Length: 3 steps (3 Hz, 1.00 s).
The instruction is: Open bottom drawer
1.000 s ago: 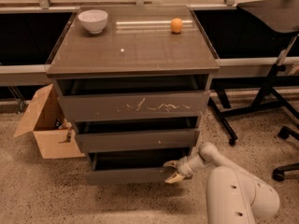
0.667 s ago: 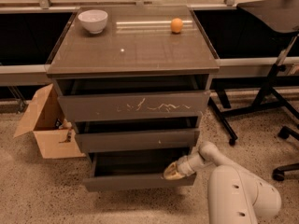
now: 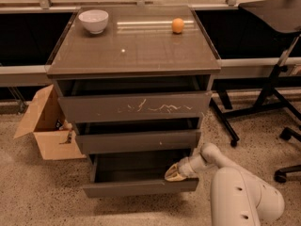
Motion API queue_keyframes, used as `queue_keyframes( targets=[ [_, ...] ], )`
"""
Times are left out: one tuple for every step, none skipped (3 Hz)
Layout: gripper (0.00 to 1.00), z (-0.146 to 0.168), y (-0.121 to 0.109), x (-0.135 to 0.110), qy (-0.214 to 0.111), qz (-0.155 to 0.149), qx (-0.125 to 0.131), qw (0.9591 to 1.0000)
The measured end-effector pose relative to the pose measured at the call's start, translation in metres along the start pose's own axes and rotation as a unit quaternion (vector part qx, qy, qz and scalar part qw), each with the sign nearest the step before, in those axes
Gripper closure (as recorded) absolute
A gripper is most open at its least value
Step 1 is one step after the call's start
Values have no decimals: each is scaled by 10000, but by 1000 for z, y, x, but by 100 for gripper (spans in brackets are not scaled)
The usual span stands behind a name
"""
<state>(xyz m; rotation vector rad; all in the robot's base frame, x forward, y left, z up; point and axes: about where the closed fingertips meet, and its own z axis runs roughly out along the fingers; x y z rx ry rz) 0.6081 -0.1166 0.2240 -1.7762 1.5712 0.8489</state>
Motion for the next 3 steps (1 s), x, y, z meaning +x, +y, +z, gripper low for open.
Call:
queue_keyframes(
  targets=[
    [0,0,0,0,0,0,0,10000],
    [0,-5,-2,-8,-90,-124,44,9999],
    [0,-27,-3,-19,-271,-225,231,9991]
  ],
)
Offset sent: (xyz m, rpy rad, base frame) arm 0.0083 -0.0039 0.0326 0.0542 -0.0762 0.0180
